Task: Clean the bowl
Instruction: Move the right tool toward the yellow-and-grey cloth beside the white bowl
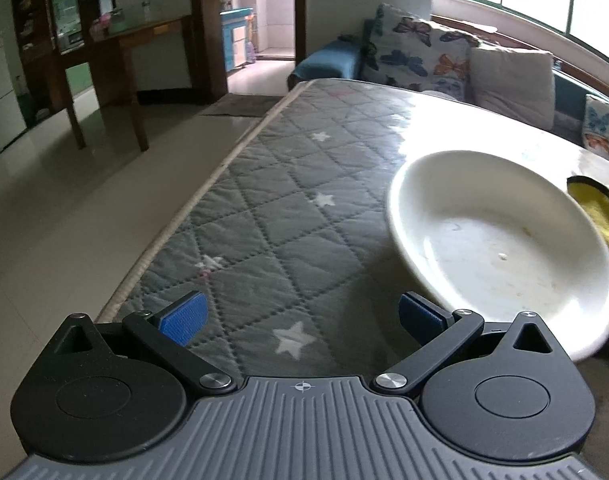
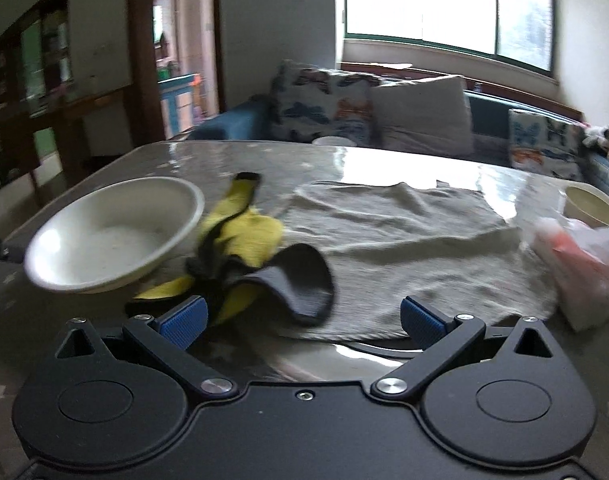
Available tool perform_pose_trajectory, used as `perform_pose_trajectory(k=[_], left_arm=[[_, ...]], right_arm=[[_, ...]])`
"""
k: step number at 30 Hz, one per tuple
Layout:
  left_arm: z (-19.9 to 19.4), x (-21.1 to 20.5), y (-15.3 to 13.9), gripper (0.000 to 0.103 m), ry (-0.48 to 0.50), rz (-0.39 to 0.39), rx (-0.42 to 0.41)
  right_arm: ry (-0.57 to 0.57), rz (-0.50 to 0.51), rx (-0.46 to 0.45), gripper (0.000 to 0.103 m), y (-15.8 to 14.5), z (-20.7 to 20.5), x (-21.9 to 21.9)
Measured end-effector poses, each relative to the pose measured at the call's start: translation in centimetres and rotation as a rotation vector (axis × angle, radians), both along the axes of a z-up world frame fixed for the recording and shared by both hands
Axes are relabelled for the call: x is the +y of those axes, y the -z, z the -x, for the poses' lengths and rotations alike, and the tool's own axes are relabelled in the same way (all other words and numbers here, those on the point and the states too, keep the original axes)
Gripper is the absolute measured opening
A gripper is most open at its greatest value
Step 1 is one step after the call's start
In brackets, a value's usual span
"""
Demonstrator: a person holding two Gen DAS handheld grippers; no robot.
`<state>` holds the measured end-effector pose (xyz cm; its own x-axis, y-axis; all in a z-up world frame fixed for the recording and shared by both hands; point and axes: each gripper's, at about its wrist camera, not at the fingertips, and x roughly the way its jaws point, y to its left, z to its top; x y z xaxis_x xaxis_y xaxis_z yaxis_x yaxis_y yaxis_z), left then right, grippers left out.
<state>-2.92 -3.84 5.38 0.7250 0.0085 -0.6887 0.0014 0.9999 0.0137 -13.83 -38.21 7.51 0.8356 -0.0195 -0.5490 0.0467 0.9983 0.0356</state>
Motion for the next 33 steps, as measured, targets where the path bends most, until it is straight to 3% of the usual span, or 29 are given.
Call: perform_pose_trajectory(k=[12,23,33], left_arm=[[0.7,-1.4,-0.7,0.103,0.073,0.034,-0.019],[2.6,-2.8,-1.2,0.103,0.094,0.027,-0.034],[5.4,-4.4,-1.6,0.103,0.151,0.024,-0.045]], right_arm=[[-0.06,-0.009,0.024,0.103,-0.1,-2.0,1.8],[0.04,-0.008,0.033,0.103,-1.1,0.2,3.3],[0.061,0.012,0.048,0.103,-0.5,1.0,5.1]])
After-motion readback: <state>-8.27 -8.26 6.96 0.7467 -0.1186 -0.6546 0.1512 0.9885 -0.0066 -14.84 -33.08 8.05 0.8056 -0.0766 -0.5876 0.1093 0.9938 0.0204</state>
